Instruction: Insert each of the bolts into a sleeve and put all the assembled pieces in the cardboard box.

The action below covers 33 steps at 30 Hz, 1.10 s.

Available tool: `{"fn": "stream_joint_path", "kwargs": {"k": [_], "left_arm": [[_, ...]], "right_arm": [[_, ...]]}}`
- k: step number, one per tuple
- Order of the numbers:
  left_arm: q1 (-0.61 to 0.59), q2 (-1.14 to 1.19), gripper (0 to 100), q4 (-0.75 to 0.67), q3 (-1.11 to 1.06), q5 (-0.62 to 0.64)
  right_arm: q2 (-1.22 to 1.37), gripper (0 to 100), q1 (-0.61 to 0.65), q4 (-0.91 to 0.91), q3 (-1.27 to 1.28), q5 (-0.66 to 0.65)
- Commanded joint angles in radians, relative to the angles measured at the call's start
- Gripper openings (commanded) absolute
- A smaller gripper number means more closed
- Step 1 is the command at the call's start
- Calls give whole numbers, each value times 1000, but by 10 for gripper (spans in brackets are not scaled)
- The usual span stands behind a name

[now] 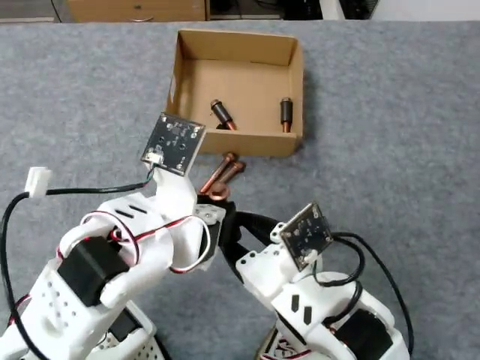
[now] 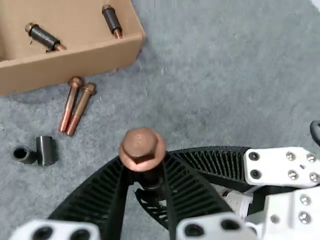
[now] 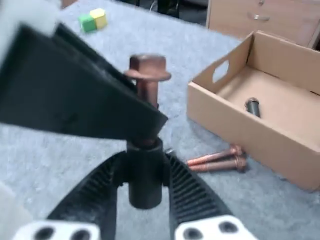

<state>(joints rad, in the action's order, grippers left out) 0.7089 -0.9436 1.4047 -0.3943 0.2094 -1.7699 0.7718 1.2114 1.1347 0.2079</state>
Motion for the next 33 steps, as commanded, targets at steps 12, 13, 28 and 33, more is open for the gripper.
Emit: {"fn": "stream_joint_path", "kwargs": {"k": [12,13,28,33], "left_arm": [[0,-2,196,57,68,-9],[0,-2,198,57,81,-9],[-69,-94,197,64,305,-32],[-313,-107,195,149,272,-37]], "right_arm": [[-10,2,12,-5,-54,0],[-10,2,12,-5,-54,0],[1,2,-271,-115,-59,9],[50,2,-367,-181,-70,9]]}}
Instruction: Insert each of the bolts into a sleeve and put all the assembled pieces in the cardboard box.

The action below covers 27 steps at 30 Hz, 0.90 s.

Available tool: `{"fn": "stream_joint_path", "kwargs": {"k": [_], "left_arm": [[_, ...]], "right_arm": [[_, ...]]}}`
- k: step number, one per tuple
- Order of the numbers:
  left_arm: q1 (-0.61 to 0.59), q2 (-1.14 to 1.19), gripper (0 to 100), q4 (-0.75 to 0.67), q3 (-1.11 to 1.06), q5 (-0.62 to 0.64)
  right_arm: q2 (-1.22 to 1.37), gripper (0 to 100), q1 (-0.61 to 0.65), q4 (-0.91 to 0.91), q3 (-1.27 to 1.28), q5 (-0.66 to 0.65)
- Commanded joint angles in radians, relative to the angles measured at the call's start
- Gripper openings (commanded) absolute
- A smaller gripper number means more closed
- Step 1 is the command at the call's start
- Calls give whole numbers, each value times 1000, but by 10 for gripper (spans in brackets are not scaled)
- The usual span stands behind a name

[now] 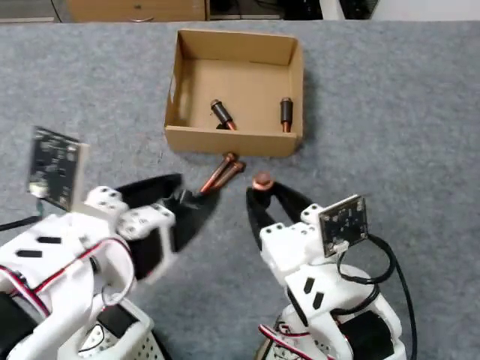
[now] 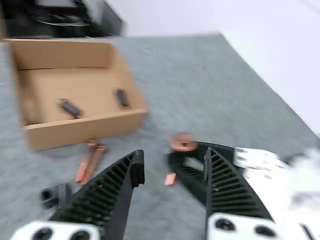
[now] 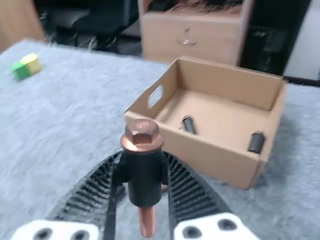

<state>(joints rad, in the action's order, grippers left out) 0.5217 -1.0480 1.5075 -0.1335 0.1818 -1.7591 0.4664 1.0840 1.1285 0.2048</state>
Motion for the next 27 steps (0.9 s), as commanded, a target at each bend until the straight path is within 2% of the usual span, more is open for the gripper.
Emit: {"fn": "stream_joint_path", "kwargs": {"k": [1,4,8,10,12,19,27], "left_arm": [[-160,-1,195,71,6,-9],[-222,-1,172,157,6,-11],[-275,-1,7,216,6,-12],[-304,-1,42,236,5,-12],[-330,-2,15,239,-14,-12],[-453,-2,19,241,-209,-12],[-470,-2,19,236,-298,-5]], "right_arm": [[68,2,-76,-61,-82,14],[193,2,-105,-114,-179,51],[430,2,-140,-213,-317,58],[565,2,-160,-244,-400,57],[699,2,-179,-261,-493,58],[1164,2,-254,-256,-872,55],[1633,2,-285,-235,-1191,57]]}}
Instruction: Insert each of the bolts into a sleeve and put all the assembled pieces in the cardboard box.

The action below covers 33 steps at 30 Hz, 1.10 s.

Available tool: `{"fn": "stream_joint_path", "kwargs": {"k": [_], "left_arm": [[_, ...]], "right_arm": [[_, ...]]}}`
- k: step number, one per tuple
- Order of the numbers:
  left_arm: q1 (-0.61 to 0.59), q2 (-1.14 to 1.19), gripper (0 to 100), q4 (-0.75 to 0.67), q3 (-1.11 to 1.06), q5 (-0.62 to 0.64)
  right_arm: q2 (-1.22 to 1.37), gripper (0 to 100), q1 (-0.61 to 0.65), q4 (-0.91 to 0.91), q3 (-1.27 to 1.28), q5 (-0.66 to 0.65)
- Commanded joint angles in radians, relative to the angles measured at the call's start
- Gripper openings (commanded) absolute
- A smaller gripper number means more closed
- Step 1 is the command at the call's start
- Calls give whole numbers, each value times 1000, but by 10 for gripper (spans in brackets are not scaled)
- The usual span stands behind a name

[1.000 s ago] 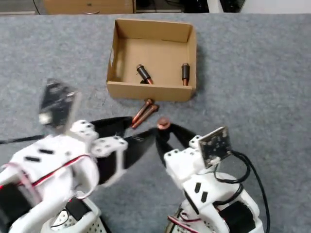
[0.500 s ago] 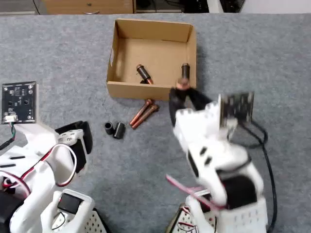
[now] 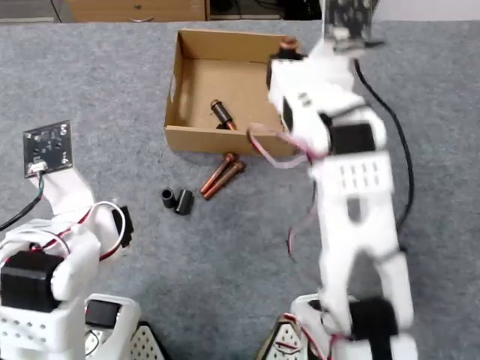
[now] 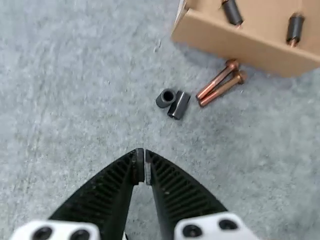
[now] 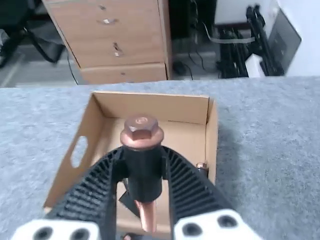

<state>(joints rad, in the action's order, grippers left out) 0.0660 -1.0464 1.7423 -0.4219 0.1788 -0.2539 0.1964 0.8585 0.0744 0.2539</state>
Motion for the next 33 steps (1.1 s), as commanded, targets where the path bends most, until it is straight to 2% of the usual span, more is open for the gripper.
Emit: {"fn": "stream_joint_path", "kwargs": {"k": [1,9,16,29,33], "left_arm": [[-14,-4,19,2,-20,-2],[-14,-5,19,2,-146,-9],[-14,-5,19,2,-155,-5],[-9,-5,19,2,-157,-5],[-8,-5,19,3,-157,-8]], "right_arm": [[177,2,-13,11,-171,9],[555,2,-41,161,-404,12],[817,2,-65,215,-587,11],[1129,6,-74,232,-786,6],[1147,79,-74,282,-837,11]]}}
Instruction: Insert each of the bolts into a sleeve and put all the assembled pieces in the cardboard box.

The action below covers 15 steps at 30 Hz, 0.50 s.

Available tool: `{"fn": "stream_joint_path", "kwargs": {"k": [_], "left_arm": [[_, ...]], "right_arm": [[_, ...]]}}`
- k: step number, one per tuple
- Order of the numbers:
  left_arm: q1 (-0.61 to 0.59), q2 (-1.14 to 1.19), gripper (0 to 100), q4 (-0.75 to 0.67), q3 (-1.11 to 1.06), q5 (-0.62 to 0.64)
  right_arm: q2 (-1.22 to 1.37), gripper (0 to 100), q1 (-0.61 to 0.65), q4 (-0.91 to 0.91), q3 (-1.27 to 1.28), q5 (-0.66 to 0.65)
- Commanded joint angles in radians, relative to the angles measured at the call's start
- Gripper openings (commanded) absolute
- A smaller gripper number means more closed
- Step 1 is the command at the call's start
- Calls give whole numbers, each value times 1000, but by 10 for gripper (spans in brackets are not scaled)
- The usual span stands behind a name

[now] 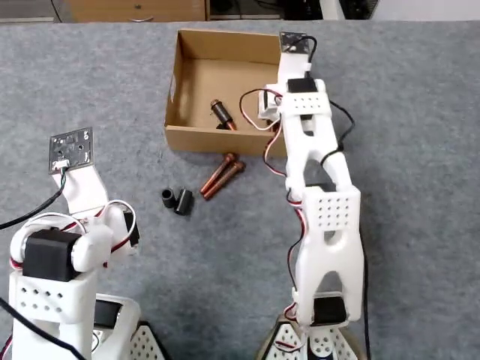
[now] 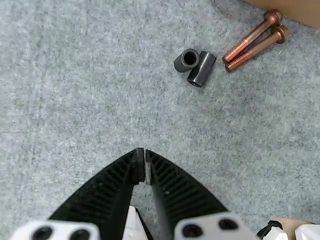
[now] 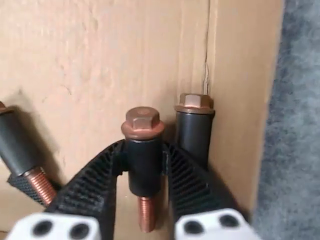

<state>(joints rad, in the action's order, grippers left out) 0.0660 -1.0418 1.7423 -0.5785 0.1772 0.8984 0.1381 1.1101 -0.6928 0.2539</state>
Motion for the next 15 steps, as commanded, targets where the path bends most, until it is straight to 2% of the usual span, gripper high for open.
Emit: {"fn": "stream_joint_path", "kwargs": {"k": [1,4,15], "left_arm": [[-8,-10,19,5,0,-6],[-8,-10,19,6,0,-6],[-8,-10,19,6,0,-3]], "right_arm": [[-2,97,-16,41,-84,9],[-2,129,-18,78,-128,6],[-2,132,-16,350,-466,11]]}}
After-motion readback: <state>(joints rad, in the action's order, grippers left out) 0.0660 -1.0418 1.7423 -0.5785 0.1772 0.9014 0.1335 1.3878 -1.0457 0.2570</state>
